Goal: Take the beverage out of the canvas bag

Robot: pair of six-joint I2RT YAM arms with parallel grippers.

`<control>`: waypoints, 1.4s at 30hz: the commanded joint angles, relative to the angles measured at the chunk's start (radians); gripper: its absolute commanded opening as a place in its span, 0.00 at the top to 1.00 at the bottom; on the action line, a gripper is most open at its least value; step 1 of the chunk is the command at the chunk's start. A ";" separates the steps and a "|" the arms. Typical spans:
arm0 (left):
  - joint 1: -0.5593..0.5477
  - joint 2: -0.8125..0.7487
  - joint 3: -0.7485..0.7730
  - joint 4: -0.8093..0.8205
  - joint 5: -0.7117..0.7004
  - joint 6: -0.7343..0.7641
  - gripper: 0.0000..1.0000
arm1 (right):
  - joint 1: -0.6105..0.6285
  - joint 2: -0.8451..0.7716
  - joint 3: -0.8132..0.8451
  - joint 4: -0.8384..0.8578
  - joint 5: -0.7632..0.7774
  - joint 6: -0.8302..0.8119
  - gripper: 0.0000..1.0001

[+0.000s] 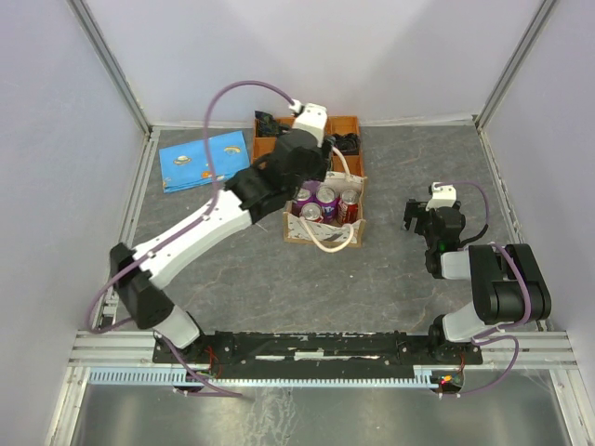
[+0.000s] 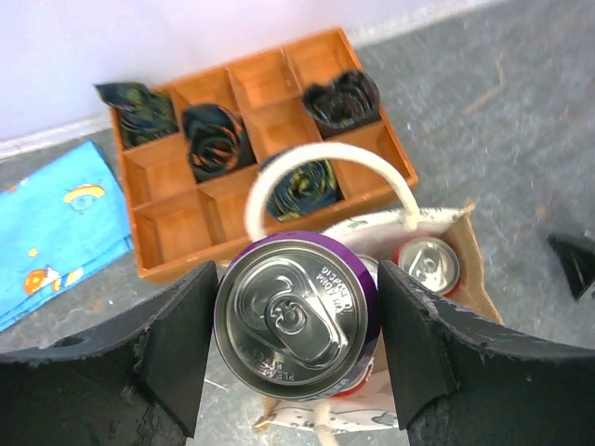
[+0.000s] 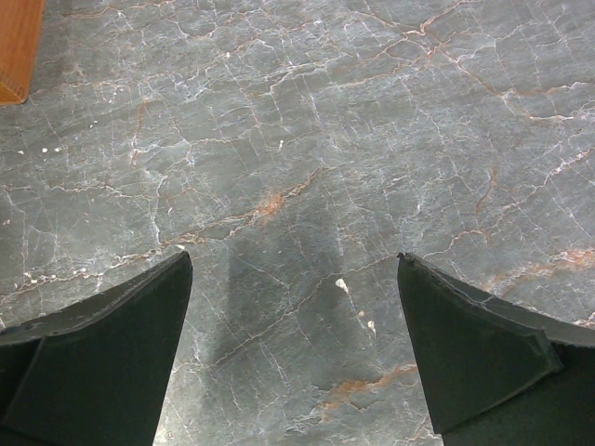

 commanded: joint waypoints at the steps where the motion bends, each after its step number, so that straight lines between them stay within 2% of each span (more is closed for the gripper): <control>1: 0.025 -0.158 -0.042 0.200 -0.065 0.026 0.97 | 0.001 -0.004 0.030 0.024 -0.002 -0.012 0.01; 5: 0.063 -0.213 -0.119 0.230 -0.126 0.023 0.97 | 0.000 -0.004 0.030 0.024 -0.002 -0.012 0.01; 10: 0.156 -0.254 -0.230 0.222 -0.129 -0.042 0.97 | 0.000 -0.004 0.030 0.024 -0.002 -0.014 0.01; 17: 0.241 -0.327 -0.467 0.356 -0.104 -0.095 0.97 | 0.002 -0.003 0.031 0.024 0.001 -0.014 0.01; 26: 0.247 -0.330 -0.604 0.424 -0.114 -0.106 0.97 | 0.002 -0.004 0.029 0.023 0.001 -0.014 0.01; 30: 0.247 -0.351 -0.657 0.420 -0.058 -0.130 0.97 | 0.002 -0.003 0.031 0.022 0.001 -0.014 0.01; 36: 0.241 -0.474 -0.777 0.396 0.090 -0.164 0.97 | 0.002 -0.004 0.030 0.023 0.001 -0.015 0.01; 42: 0.148 -0.603 -0.862 0.349 0.149 -0.175 0.97 | 0.002 -0.004 0.031 0.022 0.002 -0.014 0.01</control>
